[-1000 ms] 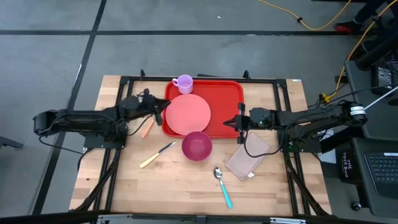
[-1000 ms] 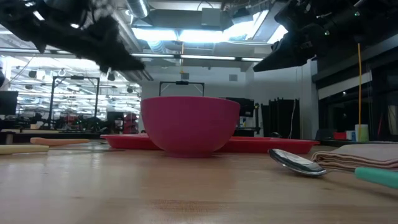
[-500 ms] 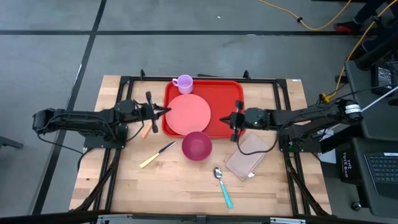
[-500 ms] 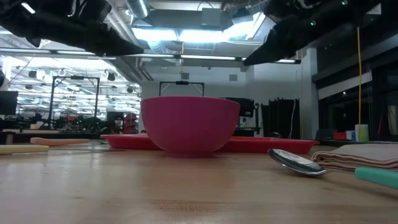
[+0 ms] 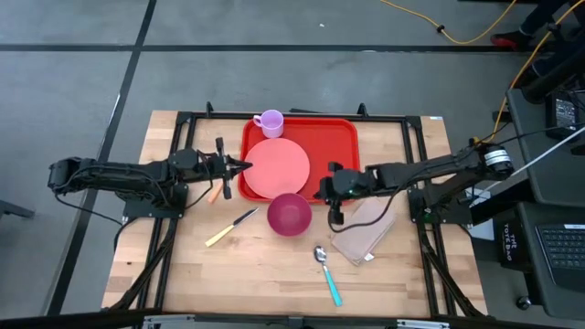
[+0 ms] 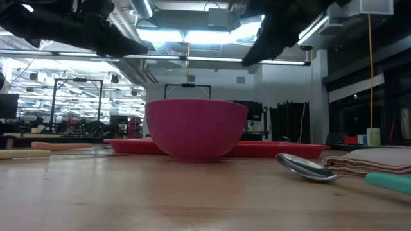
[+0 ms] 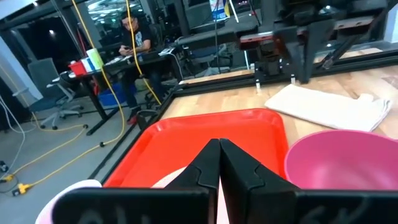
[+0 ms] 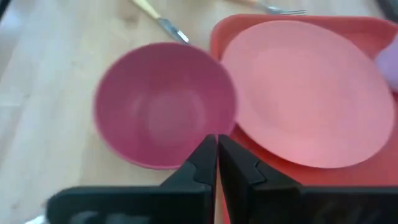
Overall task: Set up tray
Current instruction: Put the dark pink bowl on the pink plate
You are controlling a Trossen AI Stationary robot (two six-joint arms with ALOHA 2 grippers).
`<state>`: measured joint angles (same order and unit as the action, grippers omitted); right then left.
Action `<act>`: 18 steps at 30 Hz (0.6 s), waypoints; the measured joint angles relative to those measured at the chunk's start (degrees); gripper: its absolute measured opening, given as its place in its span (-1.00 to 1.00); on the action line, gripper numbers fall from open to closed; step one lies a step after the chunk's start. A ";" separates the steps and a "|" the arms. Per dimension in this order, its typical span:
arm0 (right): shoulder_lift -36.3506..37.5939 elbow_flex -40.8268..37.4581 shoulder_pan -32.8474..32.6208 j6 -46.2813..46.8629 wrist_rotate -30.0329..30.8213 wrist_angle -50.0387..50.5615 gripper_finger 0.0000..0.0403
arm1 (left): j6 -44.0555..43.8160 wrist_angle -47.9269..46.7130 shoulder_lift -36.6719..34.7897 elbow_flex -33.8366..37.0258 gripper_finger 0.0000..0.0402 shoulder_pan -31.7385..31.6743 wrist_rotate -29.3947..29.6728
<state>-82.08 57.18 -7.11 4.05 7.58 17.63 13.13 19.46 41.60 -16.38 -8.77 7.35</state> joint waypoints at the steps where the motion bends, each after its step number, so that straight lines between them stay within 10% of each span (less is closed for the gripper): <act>1: -0.68 1.44 -0.57 0.03 0.08 1.44 -0.90 | 0.10 0.00 0.00 0.00 -0.99 0.12 0.00; 18: -12.80 12.43 -8.32 -19.43 -1.64 10.47 -0.86 | 3.48 0.00 0.00 -0.02 -0.98 0.12 0.63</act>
<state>-94.88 69.60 -15.43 -15.39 5.94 28.10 16.62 19.46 41.60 -16.40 -8.64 7.98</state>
